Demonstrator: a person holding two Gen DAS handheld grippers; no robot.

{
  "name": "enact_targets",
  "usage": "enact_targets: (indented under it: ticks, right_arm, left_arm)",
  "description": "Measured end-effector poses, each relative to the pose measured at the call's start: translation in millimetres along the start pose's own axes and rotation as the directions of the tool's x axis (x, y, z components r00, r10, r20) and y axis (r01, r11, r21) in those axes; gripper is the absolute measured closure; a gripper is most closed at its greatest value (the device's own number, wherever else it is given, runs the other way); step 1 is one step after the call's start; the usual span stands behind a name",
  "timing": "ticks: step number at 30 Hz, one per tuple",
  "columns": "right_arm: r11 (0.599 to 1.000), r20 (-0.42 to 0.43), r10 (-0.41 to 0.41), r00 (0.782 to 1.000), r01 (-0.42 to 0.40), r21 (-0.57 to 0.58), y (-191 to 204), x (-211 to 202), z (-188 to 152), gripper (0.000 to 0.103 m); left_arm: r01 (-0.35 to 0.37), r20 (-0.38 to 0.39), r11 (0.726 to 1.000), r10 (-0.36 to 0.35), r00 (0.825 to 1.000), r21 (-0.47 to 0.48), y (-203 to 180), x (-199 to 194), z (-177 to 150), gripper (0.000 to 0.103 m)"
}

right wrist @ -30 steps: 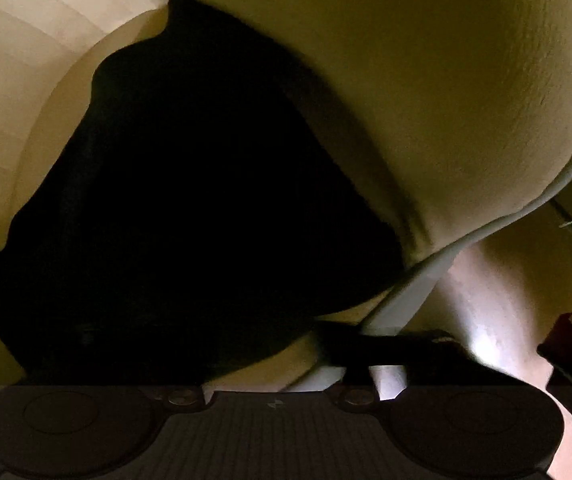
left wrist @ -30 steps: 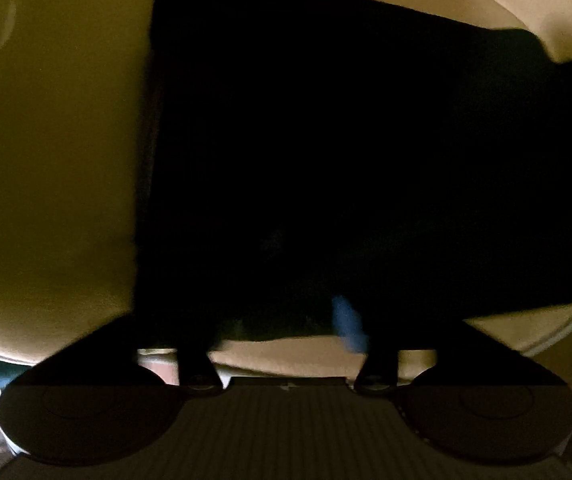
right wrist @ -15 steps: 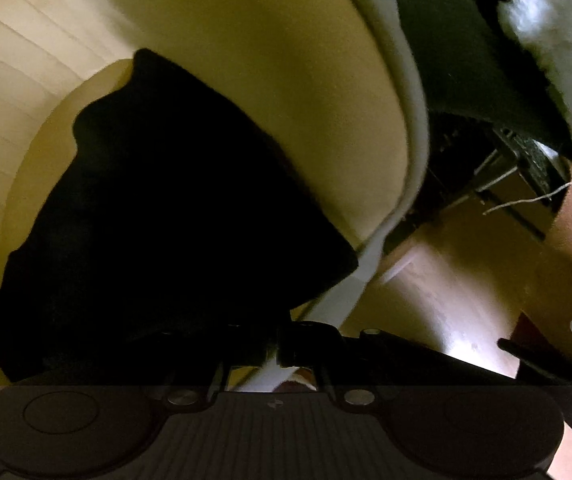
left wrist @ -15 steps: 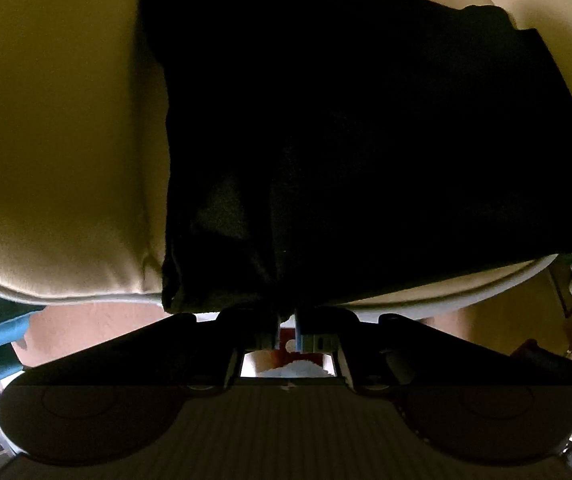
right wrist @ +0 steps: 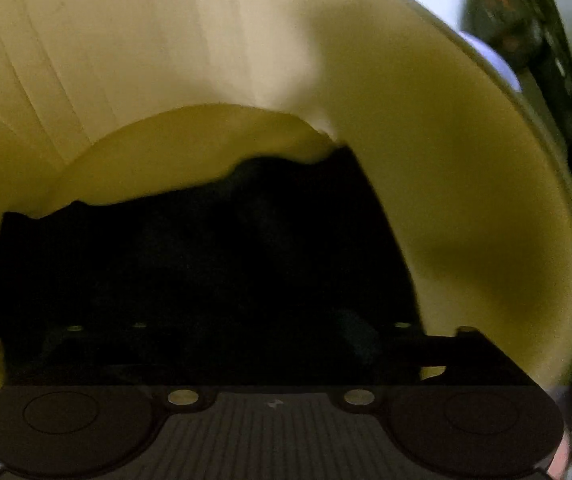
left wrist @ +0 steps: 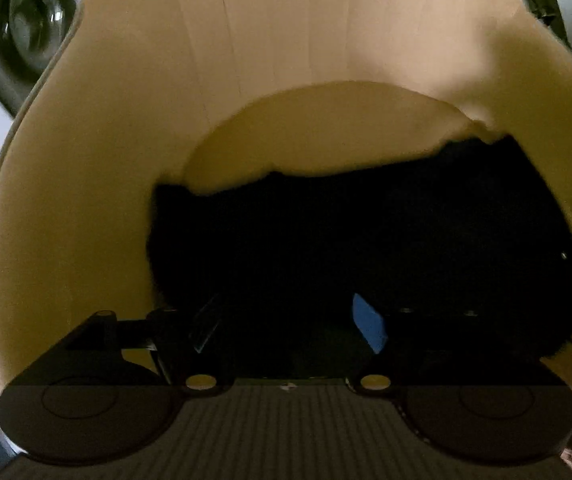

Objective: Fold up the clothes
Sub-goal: 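Lower the folded sweater onto the tan chair seat with both tools, then open both tools and release the sweater on the chair seat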

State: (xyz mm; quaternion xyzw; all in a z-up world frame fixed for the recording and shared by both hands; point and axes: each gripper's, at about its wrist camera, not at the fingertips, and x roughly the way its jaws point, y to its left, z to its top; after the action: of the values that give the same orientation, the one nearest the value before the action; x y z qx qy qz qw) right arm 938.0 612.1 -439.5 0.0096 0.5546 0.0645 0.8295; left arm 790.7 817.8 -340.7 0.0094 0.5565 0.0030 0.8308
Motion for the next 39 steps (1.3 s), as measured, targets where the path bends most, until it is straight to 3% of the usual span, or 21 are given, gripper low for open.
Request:
enact_targets:
  ticks: [2,4,7,13,17,19,21,23,30,35,39]
  right_arm:
    - [0.995,-0.004,-0.038,0.999,0.037,-0.096,9.7,19.6,5.3,0.02]
    - [0.982,-0.015,-0.072,0.997,0.068,-0.177,17.3,39.2,10.1,0.02]
    - [0.981,-0.083,-0.083,0.993,0.066,-0.184,10.7,55.9,6.0,0.022]
    - [0.989,-0.129,-0.065,0.99,0.047,-0.142,1.5,65.9,4.6,0.014]
    - [0.987,-0.104,-0.059,0.993,0.043,-0.155,5.0,49.6,1.9,0.022]
    - [0.984,-0.069,-0.039,0.997,0.026,-0.175,7.0,30.1,-3.8,0.018]
    - [0.988,-0.03,-0.001,1.0,-0.004,-0.157,2.2,0.7,-8.8,0.008]
    - [0.99,-0.002,0.034,0.999,-0.034,-0.134,-4.0,-28.3,-12.9,0.004]
    - [0.991,0.001,0.113,0.994,-0.113,-0.069,-26.1,-121.1,-12.7,0.001]
    - [0.989,0.101,0.14,0.985,-0.134,-0.069,-49.1,-205.1,-9.7,0.001]
    - [0.983,0.145,0.179,0.973,-0.17,-0.072,-69.9,-269.8,-17.0,0.001]
  left_arm:
    - [0.022,-0.002,1.0,-0.022,1.0,0.006,15.7,11.4,13.8,0.053]
    - [0.038,-0.024,0.999,-0.038,0.999,-0.005,23.8,33.0,29.0,0.054]
    - [0.046,-0.102,0.998,-0.05,0.994,-0.042,62.0,63.9,19.0,0.053]
    - [0.074,-0.089,0.997,-0.074,0.993,0.004,65.2,69.1,16.8,0.049]
    - [0.041,-0.106,0.999,-0.042,0.993,-0.015,61.9,66.0,28.9,0.049]
    - [0.014,-0.073,1.0,-0.016,0.997,-0.025,57.0,49.5,27.9,0.039]
    - [0.007,-0.027,1.0,-0.007,1.0,-0.027,49.8,22.9,22.9,0.015]
    - [0.002,-0.001,1.0,-0.002,1.0,-0.027,41.9,-5.0,16.2,0.009]
    - [-0.084,-0.008,0.995,0.083,0.996,-0.06,-4.3,-105.2,3.0,0.006]
    - [-0.15,0.06,0.985,0.155,0.986,-0.08,-40.6,-185.0,4.1,0.005]
    - [-0.164,0.09,0.978,0.177,0.98,-0.132,-67.2,-221.4,11.4,0.003]
